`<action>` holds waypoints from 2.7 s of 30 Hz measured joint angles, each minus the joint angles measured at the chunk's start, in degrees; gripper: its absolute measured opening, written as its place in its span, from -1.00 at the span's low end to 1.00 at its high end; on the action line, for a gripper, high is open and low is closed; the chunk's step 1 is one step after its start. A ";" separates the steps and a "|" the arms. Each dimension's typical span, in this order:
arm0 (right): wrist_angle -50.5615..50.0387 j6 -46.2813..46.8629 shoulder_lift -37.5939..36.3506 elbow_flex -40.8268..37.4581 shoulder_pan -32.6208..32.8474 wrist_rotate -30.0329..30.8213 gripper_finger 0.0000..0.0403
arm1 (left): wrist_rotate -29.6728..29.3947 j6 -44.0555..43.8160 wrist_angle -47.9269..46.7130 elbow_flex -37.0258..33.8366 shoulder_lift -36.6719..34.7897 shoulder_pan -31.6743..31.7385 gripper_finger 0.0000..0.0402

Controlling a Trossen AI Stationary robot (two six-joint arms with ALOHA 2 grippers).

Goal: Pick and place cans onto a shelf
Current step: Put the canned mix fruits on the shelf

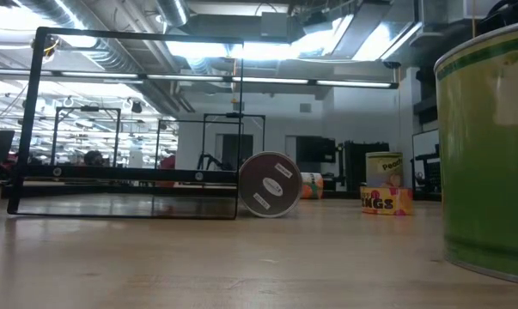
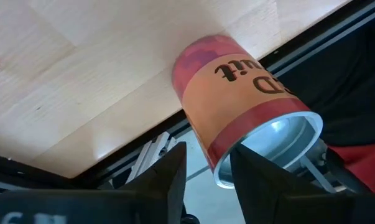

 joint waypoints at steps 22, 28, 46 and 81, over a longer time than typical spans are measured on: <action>0.00 0.00 0.00 0.00 -0.02 0.00 -0.48 | 0.12 2.11 -0.42 0.32 0.04 0.00 -0.98; 0.00 0.00 0.00 0.00 0.00 0.00 -0.48 | -0.96 6.87 -1.29 3.67 0.26 0.07 -0.99; 0.02 0.00 0.00 0.00 -0.01 0.00 -0.48 | 2.96 11.79 -0.90 15.50 0.13 7.24 -0.99; 0.01 0.00 0.00 0.00 -0.02 0.00 -0.48 | 1.30 67.57 -29.00 39.48 0.04 34.04 -0.99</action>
